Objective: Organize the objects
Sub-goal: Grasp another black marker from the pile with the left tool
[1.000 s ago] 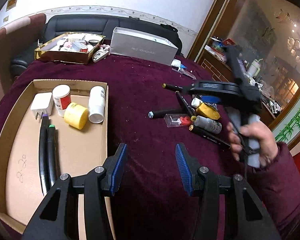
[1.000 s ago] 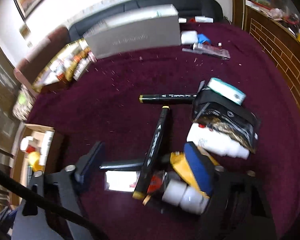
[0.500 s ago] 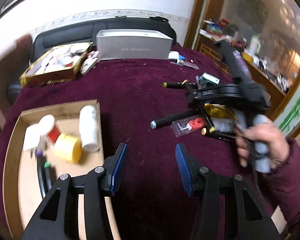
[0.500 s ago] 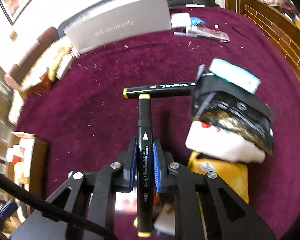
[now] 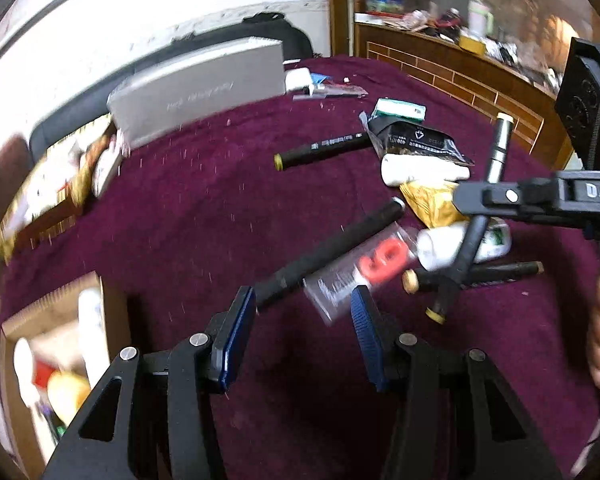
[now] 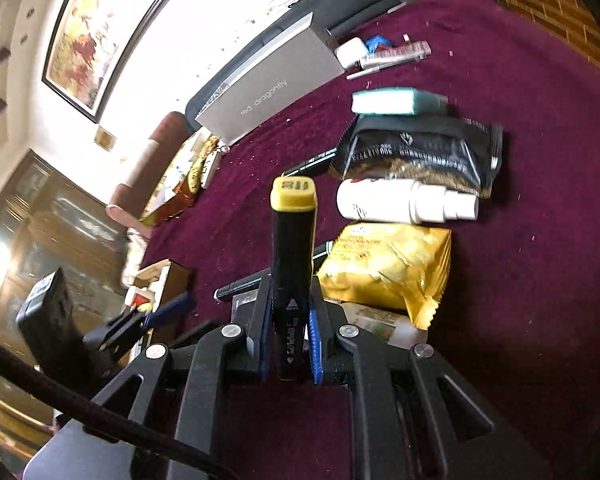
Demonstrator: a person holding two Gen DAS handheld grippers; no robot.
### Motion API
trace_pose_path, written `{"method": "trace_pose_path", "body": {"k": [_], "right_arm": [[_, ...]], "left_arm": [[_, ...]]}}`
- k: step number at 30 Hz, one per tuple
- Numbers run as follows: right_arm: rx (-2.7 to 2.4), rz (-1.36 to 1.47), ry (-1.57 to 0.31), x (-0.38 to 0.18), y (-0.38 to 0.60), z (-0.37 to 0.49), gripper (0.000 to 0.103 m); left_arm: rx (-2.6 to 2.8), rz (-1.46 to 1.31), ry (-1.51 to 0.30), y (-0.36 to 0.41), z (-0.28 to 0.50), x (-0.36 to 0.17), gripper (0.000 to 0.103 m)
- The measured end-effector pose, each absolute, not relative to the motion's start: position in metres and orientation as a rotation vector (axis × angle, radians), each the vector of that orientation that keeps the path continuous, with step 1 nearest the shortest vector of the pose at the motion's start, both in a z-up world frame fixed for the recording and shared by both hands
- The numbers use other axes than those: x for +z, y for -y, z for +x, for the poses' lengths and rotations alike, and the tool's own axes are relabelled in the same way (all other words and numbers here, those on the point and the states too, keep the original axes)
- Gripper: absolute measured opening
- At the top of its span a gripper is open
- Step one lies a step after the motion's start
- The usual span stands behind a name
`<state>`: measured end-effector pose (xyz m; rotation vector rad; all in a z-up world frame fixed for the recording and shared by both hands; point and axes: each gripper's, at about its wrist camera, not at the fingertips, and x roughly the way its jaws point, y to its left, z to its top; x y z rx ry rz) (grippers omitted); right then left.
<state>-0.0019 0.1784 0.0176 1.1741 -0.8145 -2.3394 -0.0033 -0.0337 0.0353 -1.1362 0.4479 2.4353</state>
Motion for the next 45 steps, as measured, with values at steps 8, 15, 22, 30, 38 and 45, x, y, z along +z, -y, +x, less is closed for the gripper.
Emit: {"method": "trace_pose_path", "body": {"k": [8, 15, 22, 30, 38, 45], "right_arm": [[-2.268, 1.166, 0.909, 0.001, -0.19, -0.007, 0.014], [-2.264, 1.166, 0.886, 0.001, -0.184, -0.006, 0.014], [-2.269, 1.168, 0.875, -0.001, -0.183, -0.006, 0.014], [-2.317, 1.157, 0.818, 0.001, -0.177, -0.005, 0.014], [-2.378, 1.132, 0.632, 0.01, -0.154, 0.005, 0.014], [-2.363, 1.28, 0.476, 0.001, -0.11, 0.011, 0.015]], "left_arm": [[2.44, -1.154, -0.638, 0.029, -0.041, 0.021, 0.043], [2.318, -1.187, -0.617, 0.008, -0.043, 0.011, 0.042], [2.302, -1.122, -0.748, -0.033, -0.046, 0.007, 0.038], [2.315, -1.239, -0.556, -0.019, -0.03, 0.017, 0.011], [2.461, -1.32, -0.334, 0.053, 0.024, 0.025, 0.011], [2.456, -1.406, -0.236, 0.072, 0.06, 0.012, 0.011]]}}
